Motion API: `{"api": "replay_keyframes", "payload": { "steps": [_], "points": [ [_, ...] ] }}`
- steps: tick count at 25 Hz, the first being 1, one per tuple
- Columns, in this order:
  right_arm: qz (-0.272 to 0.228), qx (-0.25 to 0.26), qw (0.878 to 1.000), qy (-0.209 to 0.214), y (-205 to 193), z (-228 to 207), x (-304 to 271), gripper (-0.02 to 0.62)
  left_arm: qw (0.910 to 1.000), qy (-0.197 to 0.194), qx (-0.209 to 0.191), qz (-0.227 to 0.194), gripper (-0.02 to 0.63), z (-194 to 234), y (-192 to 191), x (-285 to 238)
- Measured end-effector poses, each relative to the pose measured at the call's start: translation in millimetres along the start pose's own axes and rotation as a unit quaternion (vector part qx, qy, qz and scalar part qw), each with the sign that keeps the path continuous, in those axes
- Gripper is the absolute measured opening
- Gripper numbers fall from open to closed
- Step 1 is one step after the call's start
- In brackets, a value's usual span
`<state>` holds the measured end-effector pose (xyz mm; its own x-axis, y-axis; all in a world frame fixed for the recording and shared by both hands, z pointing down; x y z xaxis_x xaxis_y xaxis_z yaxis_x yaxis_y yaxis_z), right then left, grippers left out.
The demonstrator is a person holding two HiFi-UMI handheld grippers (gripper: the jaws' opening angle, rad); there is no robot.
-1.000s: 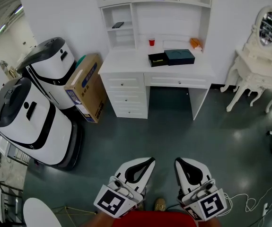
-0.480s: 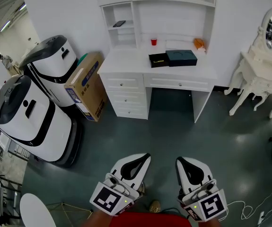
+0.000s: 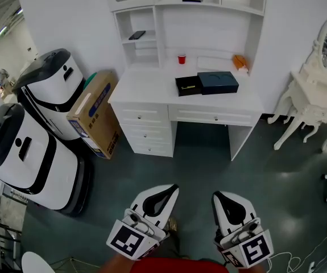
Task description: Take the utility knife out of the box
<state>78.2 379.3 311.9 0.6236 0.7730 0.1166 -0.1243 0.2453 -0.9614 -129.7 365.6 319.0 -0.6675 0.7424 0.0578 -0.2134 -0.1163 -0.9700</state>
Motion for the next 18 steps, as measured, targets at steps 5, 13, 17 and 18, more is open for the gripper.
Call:
{"api": "replay_keyframes", "payload": {
  "steps": [5,13,17,18],
  "points": [
    [-0.003,0.009,1.000,-0.010,-3.7,-30.4,-67.6,0.002,0.9997,-0.012,0.000,0.023,0.011,62.8,19.5,-45.5],
    [0.001,0.008,1.000,-0.027,-20.9,-73.4,-157.8,0.002,0.9995,-0.026,-0.001,0.017,0.011,147.8,41.6,-106.4],
    [0.006,0.009,1.000,-0.028,-29.7,-94.9,-189.8,0.003,0.9995,-0.031,-0.006,-0.005,0.011,176.8,51.6,-133.5],
    [0.007,0.010,1.000,-0.028,-33.0,-99.6,-197.1,0.003,0.9993,-0.033,-0.009,-0.017,0.011,183.9,54.1,-140.8]
  ]
}}
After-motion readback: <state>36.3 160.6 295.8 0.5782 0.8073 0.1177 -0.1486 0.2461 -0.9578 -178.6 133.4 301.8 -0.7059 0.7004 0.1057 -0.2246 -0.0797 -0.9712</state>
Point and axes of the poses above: the fingertips, and each gripper's own axes: x backward along the fingers, z to its left, y out of its top, the point moved 9 cm from there along x, backward along the fingers, and after that the axes turned 15 degrees about x, right-handed, at the moved point
